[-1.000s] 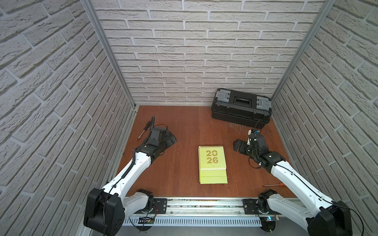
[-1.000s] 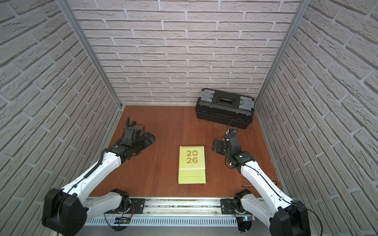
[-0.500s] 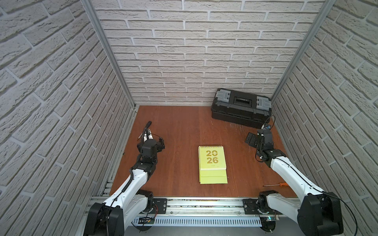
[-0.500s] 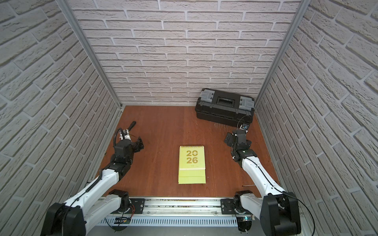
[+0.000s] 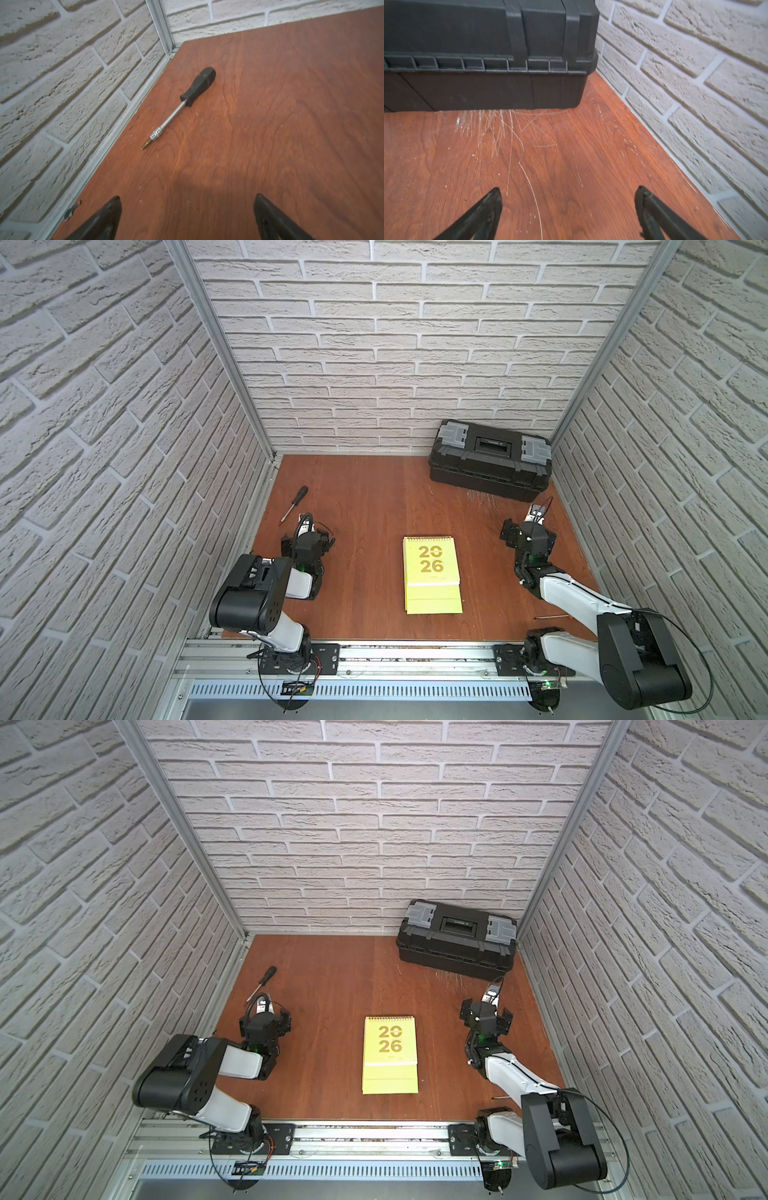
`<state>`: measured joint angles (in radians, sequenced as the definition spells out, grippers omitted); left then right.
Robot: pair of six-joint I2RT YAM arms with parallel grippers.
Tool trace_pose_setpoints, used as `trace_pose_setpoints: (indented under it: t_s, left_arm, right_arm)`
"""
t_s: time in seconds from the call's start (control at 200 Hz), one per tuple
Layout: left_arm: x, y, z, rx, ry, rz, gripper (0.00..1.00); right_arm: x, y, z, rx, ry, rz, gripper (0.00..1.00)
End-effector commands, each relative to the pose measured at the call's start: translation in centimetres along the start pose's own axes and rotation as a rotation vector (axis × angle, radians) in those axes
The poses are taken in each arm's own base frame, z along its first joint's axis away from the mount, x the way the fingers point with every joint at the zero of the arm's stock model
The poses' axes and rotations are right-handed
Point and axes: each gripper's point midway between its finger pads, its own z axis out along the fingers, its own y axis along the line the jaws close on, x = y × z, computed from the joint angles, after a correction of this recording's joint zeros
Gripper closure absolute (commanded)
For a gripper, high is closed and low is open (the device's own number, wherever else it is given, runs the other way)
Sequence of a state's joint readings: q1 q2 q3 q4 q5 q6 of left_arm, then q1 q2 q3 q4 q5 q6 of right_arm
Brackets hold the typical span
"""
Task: Stack the calendars
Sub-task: Reset both arms
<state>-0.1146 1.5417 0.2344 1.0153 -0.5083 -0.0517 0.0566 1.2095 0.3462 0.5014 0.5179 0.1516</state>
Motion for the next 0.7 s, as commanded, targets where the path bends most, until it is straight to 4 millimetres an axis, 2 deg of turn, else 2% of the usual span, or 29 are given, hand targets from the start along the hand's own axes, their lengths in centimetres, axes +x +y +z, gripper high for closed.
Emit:
trace_pose_setpoints:
  t_s: [0.0, 0.1, 0.165, 0.22, 0.3, 0.405, 0.495, 0.695]
  left_arm:
    - [-4.6, 0.7, -0.3, -0.001, -0.175, -0.079, 0.02]
    - [-4.4, 0.5, -0.2, 0.041, -0.181, -0.089, 0.02]
    - [-3.3, -0.4, 0.1, 0.113, -0.170, -0.086, 0.02]
    - [-3.8, -1.0, 0.0, 0.125, -0.216, -0.060, 0.02]
    - [-3.6, -1.3, 0.4, 0.146, -0.163, -0.056, 0.02]
    - [-3.5, -0.9, 1.7, 0.127, -0.107, -0.072, 0.02]
    - [-3.3, -0.3, 2.8, 0.108, -0.054, -0.100, 0.02]
    - [-3.2, -0.2, 2.8, 0.107, -0.050, -0.102, 0.02]
  right_arm:
    - [-2.4, 1.5, 0.4, -0.075, -0.145, 0.009, 0.00]
    - [-1.0, 2.6, 1.2, -0.119, -0.157, -0.005, 0.00]
    - [-0.6, 3.2, 1.2, -0.155, -0.161, -0.024, 0.00]
    - [-0.2, 3.3, 1.3, -0.157, -0.165, -0.027, 0.00]
    - [-0.1, 3.7, 1.8, -0.161, -0.171, -0.034, 0.00]
    - [0.0, 4.7, 3.9, -0.147, -0.037, -0.084, 0.00]
    - [0.1, 4.7, 3.7, -0.158, -0.042, -0.076, 0.00]
    - [0.0, 4.7, 3.6, -0.157, -0.051, -0.078, 0.00]
